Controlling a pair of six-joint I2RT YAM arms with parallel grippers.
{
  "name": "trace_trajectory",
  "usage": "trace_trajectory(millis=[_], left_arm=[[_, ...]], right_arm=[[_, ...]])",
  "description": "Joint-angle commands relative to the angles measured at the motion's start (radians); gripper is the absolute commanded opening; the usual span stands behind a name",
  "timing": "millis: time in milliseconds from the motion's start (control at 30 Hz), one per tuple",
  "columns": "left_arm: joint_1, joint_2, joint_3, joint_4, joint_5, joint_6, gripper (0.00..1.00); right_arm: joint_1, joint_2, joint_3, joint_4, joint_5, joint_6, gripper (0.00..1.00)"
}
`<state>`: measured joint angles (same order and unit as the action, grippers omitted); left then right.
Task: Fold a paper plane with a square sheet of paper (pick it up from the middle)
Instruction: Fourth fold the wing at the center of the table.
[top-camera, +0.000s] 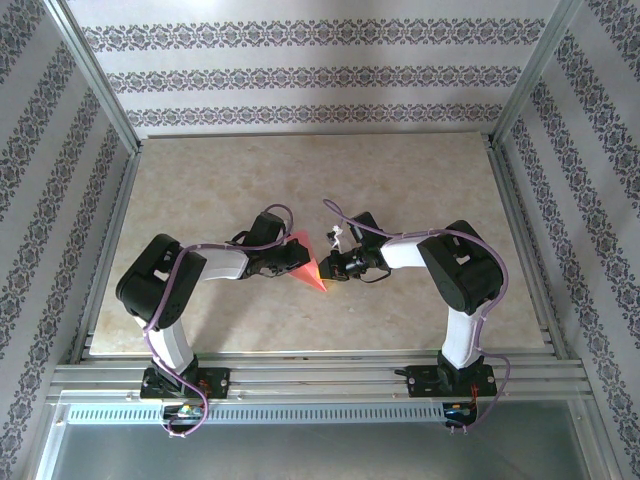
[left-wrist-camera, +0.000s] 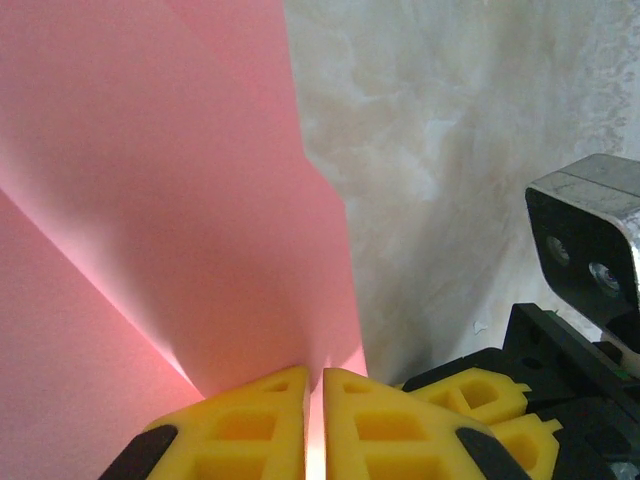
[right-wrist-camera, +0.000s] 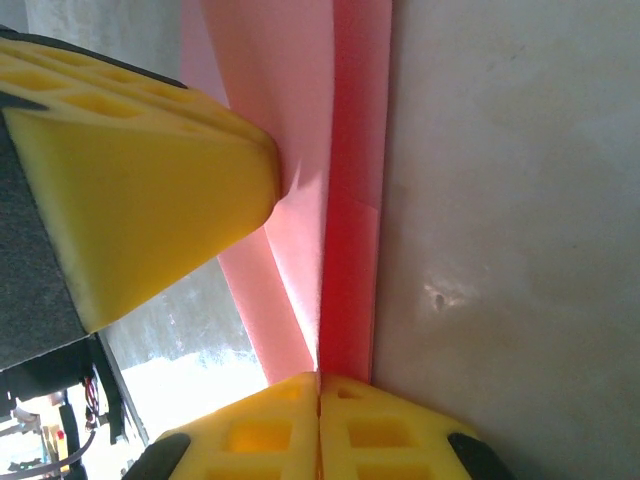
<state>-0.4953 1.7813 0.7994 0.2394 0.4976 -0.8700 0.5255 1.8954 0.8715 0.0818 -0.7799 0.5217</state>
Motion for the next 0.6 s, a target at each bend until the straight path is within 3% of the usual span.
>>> trace_trajectory(millis=[0, 567], left_arm=[[0.012, 0.021, 0.022, 0.028, 0.007, 0.022, 0.13], [0.018, 0.042, 0.021, 0.022, 0.002, 0.019, 0.13]], right_arm=[[0.000, 0.060, -0.006, -0.051, 0.062, -0.009, 0.10], [0.005, 0.064, 0.000, -0.063, 0.060, -0.014, 0.10]])
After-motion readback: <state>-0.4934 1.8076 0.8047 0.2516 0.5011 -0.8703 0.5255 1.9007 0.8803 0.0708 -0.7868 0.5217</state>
